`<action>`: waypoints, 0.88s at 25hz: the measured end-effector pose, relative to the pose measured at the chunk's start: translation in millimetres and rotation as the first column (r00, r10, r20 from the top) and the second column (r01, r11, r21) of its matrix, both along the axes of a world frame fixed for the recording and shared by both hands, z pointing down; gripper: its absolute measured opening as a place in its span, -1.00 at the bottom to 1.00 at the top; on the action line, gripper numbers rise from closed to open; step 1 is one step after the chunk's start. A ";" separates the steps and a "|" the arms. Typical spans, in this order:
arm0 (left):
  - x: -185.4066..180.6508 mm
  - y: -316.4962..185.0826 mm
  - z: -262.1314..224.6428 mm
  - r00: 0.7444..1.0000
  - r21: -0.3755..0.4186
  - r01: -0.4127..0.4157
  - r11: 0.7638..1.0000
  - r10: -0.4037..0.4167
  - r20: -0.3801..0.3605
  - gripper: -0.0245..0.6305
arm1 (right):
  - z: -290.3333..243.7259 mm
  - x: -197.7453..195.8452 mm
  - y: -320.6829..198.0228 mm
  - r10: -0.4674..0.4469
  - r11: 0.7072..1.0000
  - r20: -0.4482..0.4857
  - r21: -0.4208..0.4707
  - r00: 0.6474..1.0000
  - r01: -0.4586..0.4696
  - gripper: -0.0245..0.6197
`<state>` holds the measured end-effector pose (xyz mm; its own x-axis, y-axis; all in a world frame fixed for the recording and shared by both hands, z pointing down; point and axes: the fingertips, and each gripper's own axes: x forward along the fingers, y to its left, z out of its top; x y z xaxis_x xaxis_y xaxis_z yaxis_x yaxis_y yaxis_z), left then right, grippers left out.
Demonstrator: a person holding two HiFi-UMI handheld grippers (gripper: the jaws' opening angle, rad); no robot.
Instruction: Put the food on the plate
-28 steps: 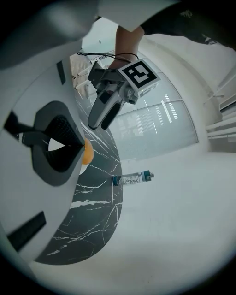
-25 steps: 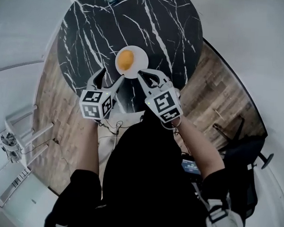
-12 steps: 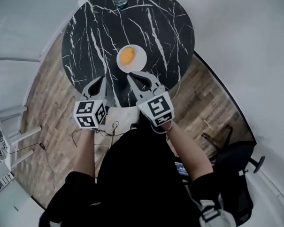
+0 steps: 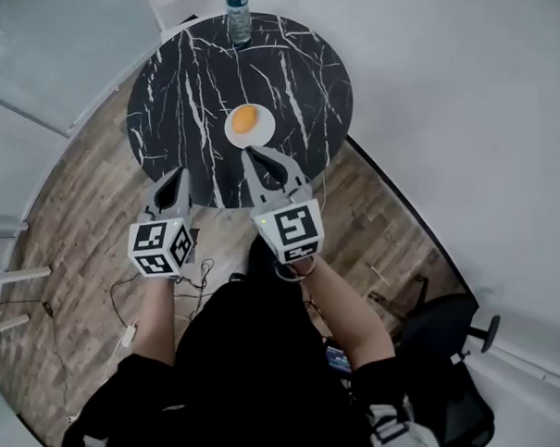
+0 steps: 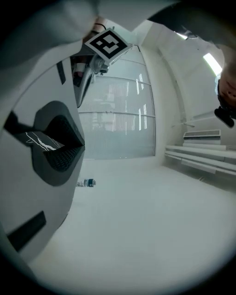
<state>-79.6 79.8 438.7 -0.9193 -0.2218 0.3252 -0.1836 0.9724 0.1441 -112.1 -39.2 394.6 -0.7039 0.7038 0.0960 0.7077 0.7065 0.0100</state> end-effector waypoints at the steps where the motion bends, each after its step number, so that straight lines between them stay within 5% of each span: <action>1: 8.2 0.0 -12.2 0.999 -0.006 0.002 1.000 -0.002 0.036 -0.93 | -8.1 9.3 0.6 0.002 1.000 0.028 0.003 1.000 -0.002 -0.93; 8: 51.2 -11.0 -85.3 0.977 -0.071 -0.001 0.997 0.016 0.213 -0.93 | -66.5 54.9 -29.3 0.118 0.992 0.111 -0.055 0.987 -0.112 -0.93; 12: 64.2 -10.4 -120.2 0.966 -0.066 0.027 0.997 -0.008 0.260 -0.93 | -111.8 70.0 -46.4 0.151 0.984 0.149 -0.114 0.977 -0.135 -0.93; 22: 67.8 -42.2 -162.2 0.955 -0.060 0.012 0.998 0.006 0.296 -0.93 | -176.8 82.3 -58.3 0.127 0.991 0.299 -0.067 0.946 -0.112 -0.93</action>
<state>-11.8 37.6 276.5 -0.9770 -0.2070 0.0507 -0.2060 0.9782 0.0249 -29.8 -97.5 217.7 -0.7737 0.6114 -0.1658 0.5874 0.7904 0.1736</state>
